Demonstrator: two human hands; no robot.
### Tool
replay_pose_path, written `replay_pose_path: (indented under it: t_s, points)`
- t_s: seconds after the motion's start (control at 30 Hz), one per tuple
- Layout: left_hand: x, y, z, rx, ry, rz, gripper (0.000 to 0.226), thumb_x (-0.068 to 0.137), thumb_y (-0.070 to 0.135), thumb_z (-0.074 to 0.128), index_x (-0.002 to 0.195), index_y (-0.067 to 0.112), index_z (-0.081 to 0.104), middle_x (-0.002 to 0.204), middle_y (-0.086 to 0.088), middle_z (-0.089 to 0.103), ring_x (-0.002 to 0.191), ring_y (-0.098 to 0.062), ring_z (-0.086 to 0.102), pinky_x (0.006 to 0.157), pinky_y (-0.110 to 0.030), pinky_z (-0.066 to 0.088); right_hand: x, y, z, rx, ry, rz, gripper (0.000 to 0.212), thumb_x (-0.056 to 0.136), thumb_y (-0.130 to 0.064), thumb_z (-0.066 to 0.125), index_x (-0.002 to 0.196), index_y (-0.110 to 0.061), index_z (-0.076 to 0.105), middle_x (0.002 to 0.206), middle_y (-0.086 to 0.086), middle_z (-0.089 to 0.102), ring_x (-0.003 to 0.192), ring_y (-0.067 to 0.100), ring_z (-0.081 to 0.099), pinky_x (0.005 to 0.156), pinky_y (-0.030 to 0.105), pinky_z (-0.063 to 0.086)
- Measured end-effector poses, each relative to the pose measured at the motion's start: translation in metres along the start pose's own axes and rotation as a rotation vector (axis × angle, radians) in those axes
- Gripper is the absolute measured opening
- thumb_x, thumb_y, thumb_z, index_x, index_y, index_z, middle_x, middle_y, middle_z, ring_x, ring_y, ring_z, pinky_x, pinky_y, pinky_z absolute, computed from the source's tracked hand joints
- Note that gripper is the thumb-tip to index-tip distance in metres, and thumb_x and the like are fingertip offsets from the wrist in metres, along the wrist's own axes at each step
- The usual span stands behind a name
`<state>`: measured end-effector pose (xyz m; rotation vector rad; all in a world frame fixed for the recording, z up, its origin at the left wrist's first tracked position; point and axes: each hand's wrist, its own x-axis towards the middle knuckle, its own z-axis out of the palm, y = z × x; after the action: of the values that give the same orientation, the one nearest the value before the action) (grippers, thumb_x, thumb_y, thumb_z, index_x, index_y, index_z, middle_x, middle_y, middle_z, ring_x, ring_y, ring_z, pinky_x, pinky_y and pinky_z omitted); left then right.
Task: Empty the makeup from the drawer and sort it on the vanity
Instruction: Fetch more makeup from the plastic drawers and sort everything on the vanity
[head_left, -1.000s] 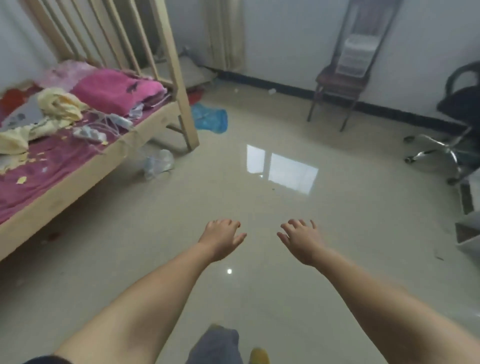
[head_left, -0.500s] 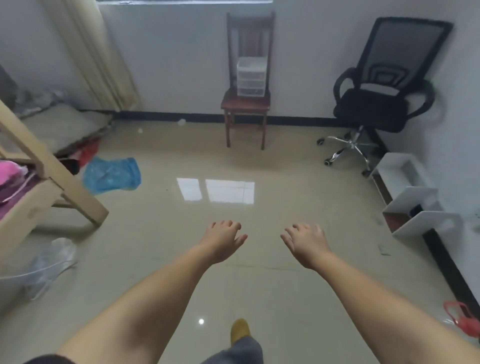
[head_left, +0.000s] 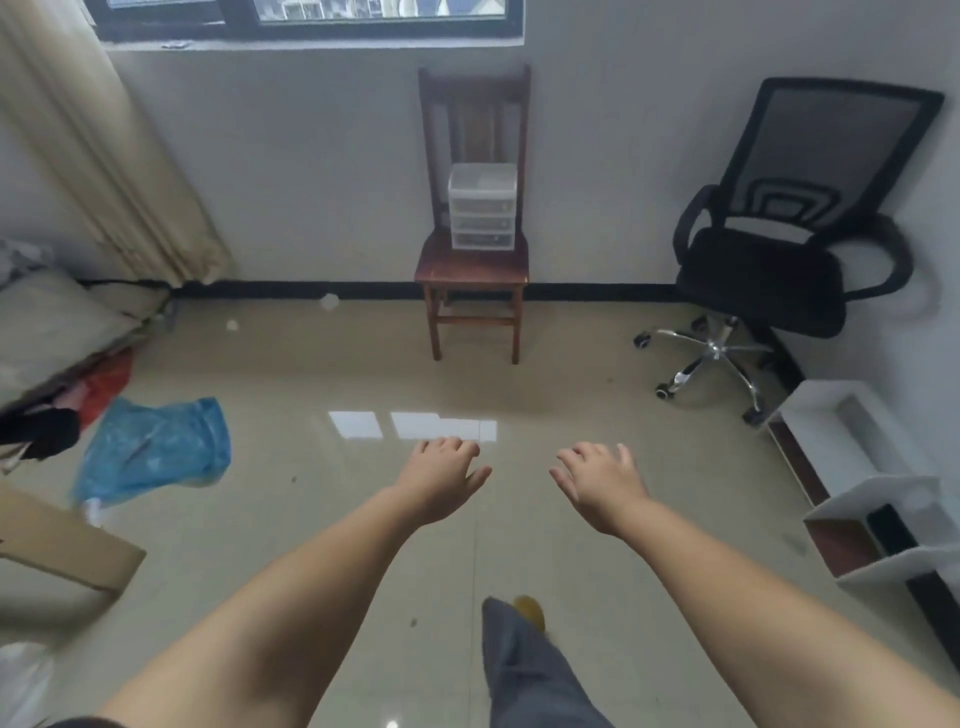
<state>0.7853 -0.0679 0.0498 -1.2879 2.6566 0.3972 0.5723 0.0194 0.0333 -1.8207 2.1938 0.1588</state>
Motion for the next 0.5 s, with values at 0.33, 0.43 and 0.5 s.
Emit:
replay_pose_path:
  t_s: [0.33, 0.43, 0.5]
  points:
    - [0.208, -0.094, -0.078, -0.045, 0.006, -0.084, 0.043, 0.098, 0.046, 0.032, 0.127, 0.017, 0.046, 0.132, -0.003, 0.05, 0.124, -0.022, 0.042, 0.105, -0.035, 0.027, 0.246, 0.018, -0.083, -0.017, -0.037, -0.043, 0.043, 0.1, -0.045, 0.02, 0.131, -0.024, 0.043, 0.135, 0.001, 0.045, 0.128, 0.021, 0.037, 0.112, 0.046, 0.016]
    - [0.272, -0.133, -0.094, -0.04, 0.006, -0.101, 0.043, 0.098, 0.047, 0.032, 0.127, 0.017, 0.046, 0.13, -0.002, 0.051, 0.123, -0.021, 0.043, 0.104, -0.035, 0.028, 0.317, 0.017, -0.096, -0.024, -0.058, -0.054, 0.044, 0.101, -0.045, 0.02, 0.133, -0.024, 0.041, 0.136, 0.0, 0.043, 0.13, 0.021, 0.036, 0.112, 0.046, 0.016]
    - [0.322, -0.161, -0.106, -0.024, -0.001, -0.097, 0.044, 0.098, 0.047, 0.032, 0.126, 0.017, 0.046, 0.129, -0.004, 0.052, 0.122, -0.022, 0.044, 0.103, -0.036, 0.03, 0.37, 0.016, -0.106, -0.024, -0.06, -0.041, 0.044, 0.101, -0.045, 0.02, 0.133, -0.024, 0.041, 0.137, 0.0, 0.043, 0.13, 0.021, 0.036, 0.113, 0.046, 0.015]
